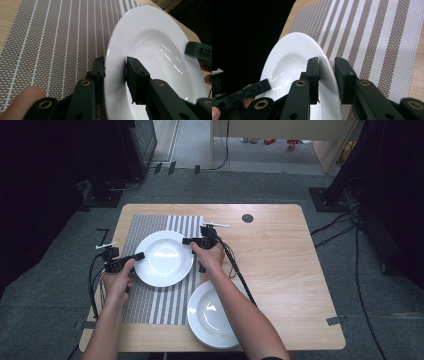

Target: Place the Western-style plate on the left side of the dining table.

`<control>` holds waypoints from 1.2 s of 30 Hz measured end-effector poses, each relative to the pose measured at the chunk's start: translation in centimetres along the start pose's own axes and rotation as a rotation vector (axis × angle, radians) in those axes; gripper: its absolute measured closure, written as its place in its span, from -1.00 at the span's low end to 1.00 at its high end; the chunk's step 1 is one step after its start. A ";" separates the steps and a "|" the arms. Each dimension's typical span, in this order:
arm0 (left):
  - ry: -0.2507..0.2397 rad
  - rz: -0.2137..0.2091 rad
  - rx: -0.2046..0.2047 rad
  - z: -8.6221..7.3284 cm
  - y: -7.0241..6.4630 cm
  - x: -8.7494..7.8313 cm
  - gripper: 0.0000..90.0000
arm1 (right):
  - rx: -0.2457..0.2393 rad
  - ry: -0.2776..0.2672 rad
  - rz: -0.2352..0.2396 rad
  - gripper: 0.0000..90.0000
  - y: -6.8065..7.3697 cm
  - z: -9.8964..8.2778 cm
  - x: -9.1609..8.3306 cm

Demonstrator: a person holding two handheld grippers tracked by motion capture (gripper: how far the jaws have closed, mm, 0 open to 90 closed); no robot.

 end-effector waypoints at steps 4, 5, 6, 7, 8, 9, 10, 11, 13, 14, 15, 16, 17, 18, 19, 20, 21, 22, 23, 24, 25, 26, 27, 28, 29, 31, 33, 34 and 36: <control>-0.002 0.022 -0.003 -0.1 0.1 0.2 0.55 | -0.011 0.002 -0.020 0.66 -0.1 0.0 0.5; -0.003 0.029 -0.003 -0.1 0.1 0.3 0.55 | -0.017 0.001 -0.026 0.65 -0.1 0.0 0.6; -0.005 0.038 -0.002 -0.2 0.1 0.4 0.55 | -0.026 0.000 -0.036 0.65 -0.1 0.1 0.7; -0.006 0.044 -0.001 -0.2 0.1 0.4 0.55 | -0.036 -0.003 -0.053 0.64 -0.1 0.1 0.9; -0.006 0.044 -0.001 -0.2 0.1 0.4 0.55 | -0.050 -0.006 -0.066 0.63 -0.1 0.1 1.0; -0.007 0.050 -0.005 -0.2 0.2 0.5 0.54 | -0.059 -0.006 -0.077 0.62 0.0 0.0 1.2; -0.007 0.051 -0.004 -0.3 0.2 0.6 0.54 | -0.075 -0.007 -0.089 0.62 0.0 0.0 1.3; -0.010 0.051 -0.003 -0.3 0.2 0.6 0.54 | -0.077 -0.005 -0.094 0.61 0.0 0.0 1.3; -0.016 0.058 0.002 -0.3 0.1 0.6 0.55 | -0.093 -0.003 -0.115 0.58 0.0 0.0 1.6; -0.019 0.064 0.005 -0.3 0.0 0.7 0.54 | -0.100 -0.001 -0.123 0.57 -0.1 -0.1 1.7; -0.022 0.069 0.004 -0.3 0.0 0.7 0.53 | -0.106 0.000 -0.129 0.56 -0.1 -0.1 1.8; -0.022 0.069 0.004 -0.3 0.0 0.7 0.52 | -0.106 0.000 -0.129 0.56 -0.1 -0.1 1.8; -0.023 0.062 0.006 -0.3 -0.1 0.7 0.49 | -0.117 -0.001 -0.135 0.55 -0.1 -0.1 1.8; -0.023 0.053 0.007 -0.4 -0.1 0.7 0.46 | -0.122 0.000 -0.137 0.55 -0.1 -0.1 1.8; -0.022 0.044 0.008 -0.4 -0.1 0.7 0.42 | -0.134 0.001 -0.143 0.54 0.0 -0.1 1.8; -0.020 0.038 0.009 -0.4 -0.1 0.7 0.36 | -0.146 0.003 -0.149 0.51 0.1 -0.2 1.7; -0.022 0.038 0.008 -0.4 -0.2 0.8 0.29 | -0.157 -0.001 -0.153 0.46 0.1 -0.2 1.6; -0.021 0.041 0.012 -0.5 -0.3 0.7 0.23 | -0.161 -0.009 -0.158 0.39 0.3 -0.1 1.4; -0.021 0.046 0.018 -0.5 -0.3 0.7 0.17 | -0.164 -0.020 -0.165 0.35 0.4 0.0 1.2; -0.025 0.050 0.021 -0.6 -0.4 0.7 0.10 | -0.173 -0.031 -0.181 0.35 0.6 0.1 0.9; -0.028 0.060 0.021 -0.6 -0.5 0.5 0.02 | -0.177 -0.039 -0.187 0.29 0.7 0.3 0.6; -0.029 0.070 0.025 -0.6 -0.5 0.4 -0.06 | -0.173 -0.050 -0.185 0.20 0.9 0.6 0.1; -0.033 0.075 0.024 -0.6 -0.6 0.2 -0.12 | -0.170 -0.055 -0.180 0.10 1.1 0.7 -0.3; -0.037 0.079 0.028 -0.6 -0.6 0.0 -0.20 | -0.177 -0.063 -0.178 0.06 1.3 0.9 -0.7; -0.044 0.088 0.032 -0.6 -0.7 -0.2 -0.28 | -0.188 -0.073 -0.178 -0.01 1.5 0.9 -1.0; -0.054 0.102 0.036 -0.7 -0.9 -0.6 -0.43 | -0.225 -0.093 -0.168 -0.12 2.1 1.1 -2.3; -0.076 0.099 0.040 -0.7 -1.2 -1.2 -0.56 | -0.251 -0.107 -0.164 -0.25 2.5 1.1 -3.5; -0.087 0.097 0.043 -0.8 -1.4 -1.4 -0.59 | -0.263 -0.111 -0.164 -0.27 2.7 1.0 -4.1; -0.103 0.092 0.053 -0.9 -1.7 -1.8 -0.62 | -0.289 -0.118 -0.160 -0.31 2.7 0.8 -5.1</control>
Point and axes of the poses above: each handheld gripper's, and its own axes: x roughly forward along the jaws, z roughly out of its top, y roughly to its left, the point moved 3 cm from there along x, roughly forward along the jaws, and after that the axes turned 13 degrees about y, right-handed, at the moved point
